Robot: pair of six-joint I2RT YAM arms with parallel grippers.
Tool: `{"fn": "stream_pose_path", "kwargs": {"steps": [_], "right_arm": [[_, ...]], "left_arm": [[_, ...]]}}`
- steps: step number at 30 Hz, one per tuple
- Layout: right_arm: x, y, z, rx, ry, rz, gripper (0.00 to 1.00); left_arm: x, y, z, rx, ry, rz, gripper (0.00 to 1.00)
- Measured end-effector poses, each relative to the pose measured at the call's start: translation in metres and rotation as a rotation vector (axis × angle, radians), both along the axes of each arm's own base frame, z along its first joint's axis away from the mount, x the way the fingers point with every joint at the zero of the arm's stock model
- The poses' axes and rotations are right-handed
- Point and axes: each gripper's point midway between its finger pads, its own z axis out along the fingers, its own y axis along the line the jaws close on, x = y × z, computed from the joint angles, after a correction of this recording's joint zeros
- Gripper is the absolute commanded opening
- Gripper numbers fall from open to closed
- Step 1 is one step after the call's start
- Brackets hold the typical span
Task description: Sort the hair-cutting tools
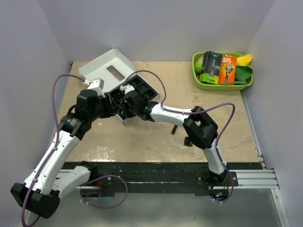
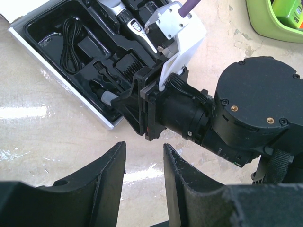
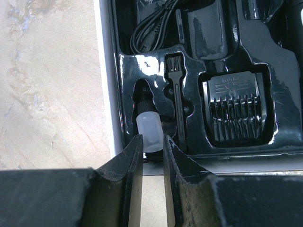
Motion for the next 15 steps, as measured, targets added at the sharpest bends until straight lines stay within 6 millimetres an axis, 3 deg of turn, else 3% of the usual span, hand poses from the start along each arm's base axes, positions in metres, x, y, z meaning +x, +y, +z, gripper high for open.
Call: {"fn": "stream_pose_path", "kwargs": {"steps": [15], "right_arm": [[-0.0027, -0.0029, 0.0054, -0.016, -0.018, -0.017, 0.0]], "left_arm": [[-0.0001, -0.0001, -0.0001, 0.0, 0.001, 0.0, 0.43]]}}
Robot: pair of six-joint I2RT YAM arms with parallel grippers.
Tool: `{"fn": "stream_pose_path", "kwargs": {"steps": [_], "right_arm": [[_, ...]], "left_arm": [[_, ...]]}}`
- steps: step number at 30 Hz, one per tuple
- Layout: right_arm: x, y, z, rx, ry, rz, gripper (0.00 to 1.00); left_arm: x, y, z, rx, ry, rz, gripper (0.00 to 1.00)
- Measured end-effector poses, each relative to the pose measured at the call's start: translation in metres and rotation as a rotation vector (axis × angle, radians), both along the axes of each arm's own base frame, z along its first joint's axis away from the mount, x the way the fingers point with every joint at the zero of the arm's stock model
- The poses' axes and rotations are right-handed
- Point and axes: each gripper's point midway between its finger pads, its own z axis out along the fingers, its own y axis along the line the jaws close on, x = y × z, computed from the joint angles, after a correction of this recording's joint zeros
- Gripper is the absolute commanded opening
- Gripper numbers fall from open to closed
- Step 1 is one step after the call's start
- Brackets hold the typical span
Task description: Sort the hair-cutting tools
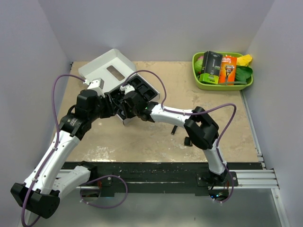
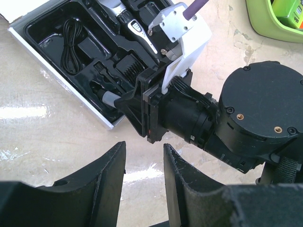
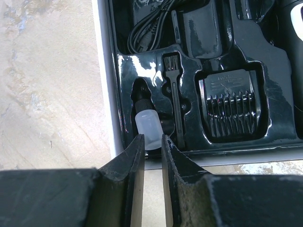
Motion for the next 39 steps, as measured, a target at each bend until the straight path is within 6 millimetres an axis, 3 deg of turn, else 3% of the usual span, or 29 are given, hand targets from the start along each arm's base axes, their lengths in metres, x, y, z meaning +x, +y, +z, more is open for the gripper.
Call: {"fn": "stream_pose_path", "kwargs": {"steps": [10, 14, 24, 31, 39], "right_arm": [[-0.012, -0.003, -0.005, -0.036, 0.025, 0.015, 0.01], [-0.014, -0.004, -0.007, -0.046, 0.034, 0.015, 0.21], [-0.014, -0.005, -0.003, -0.066, 0.022, 0.012, 0.36], [-0.011, -0.004, 0.009, -0.081, 0.004, 0.02, 0.39], [0.001, 0.011, 0.03, -0.063, -0.041, 0.042, 0.4]], "left_arm": [[0.0, 0.0, 0.0, 0.0, 0.0, 0.0, 0.43], [0.0, 0.0, 0.0, 0.0, 0.0, 0.0, 0.43], [0.0, 0.0, 0.0, 0.0, 0.0, 0.0, 0.43], [0.0, 0.0, 0.0, 0.0, 0.0, 0.0, 0.43], [0.0, 0.0, 0.0, 0.0, 0.0, 0.0, 0.43]]}}
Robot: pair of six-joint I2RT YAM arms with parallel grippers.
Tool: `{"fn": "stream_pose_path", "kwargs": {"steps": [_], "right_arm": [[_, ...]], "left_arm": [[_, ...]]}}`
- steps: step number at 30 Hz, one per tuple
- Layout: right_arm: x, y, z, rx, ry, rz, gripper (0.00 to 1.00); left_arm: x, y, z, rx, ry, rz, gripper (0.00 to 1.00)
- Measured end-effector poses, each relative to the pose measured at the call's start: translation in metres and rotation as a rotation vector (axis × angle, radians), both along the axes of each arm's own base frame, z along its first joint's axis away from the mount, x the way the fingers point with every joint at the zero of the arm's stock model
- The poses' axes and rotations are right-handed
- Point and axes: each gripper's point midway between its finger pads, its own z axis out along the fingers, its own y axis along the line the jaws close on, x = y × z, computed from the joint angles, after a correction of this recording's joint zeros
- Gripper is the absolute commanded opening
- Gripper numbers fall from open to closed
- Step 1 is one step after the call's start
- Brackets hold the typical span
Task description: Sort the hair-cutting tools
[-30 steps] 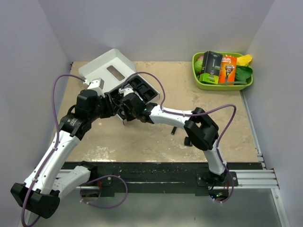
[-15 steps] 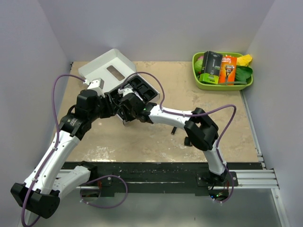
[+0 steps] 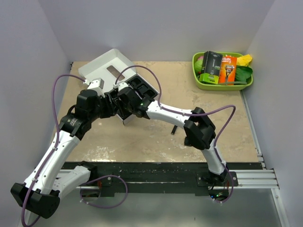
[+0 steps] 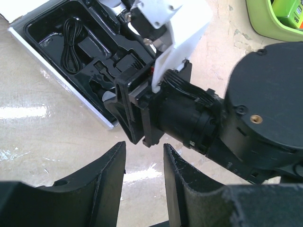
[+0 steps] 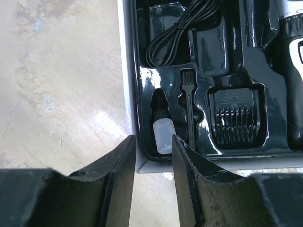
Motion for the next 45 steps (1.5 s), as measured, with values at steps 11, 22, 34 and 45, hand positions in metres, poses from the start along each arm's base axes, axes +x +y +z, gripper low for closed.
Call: {"fn": "stream_pose_path", "kwargs": {"steps": [11, 22, 34, 45], "right_arm": [[0.003, 0.002, -0.039, -0.08, 0.022, 0.023, 0.39], [0.004, 0.0, -0.037, -0.099, 0.015, 0.036, 0.15], [0.004, -0.001, -0.036, -0.098, 0.011, 0.033, 0.0], [0.003, -0.012, -0.014, -0.052, -0.046, -0.004, 0.0]], "left_arm": [[0.0, 0.0, 0.0, 0.002, 0.0, 0.0, 0.43], [0.001, 0.0, -0.001, 0.004, 0.004, -0.002, 0.43], [0.001, 0.0, -0.001, 0.004, 0.004, -0.002, 0.43], [0.001, 0.0, -0.001, 0.004, 0.003, -0.002, 0.43]]}}
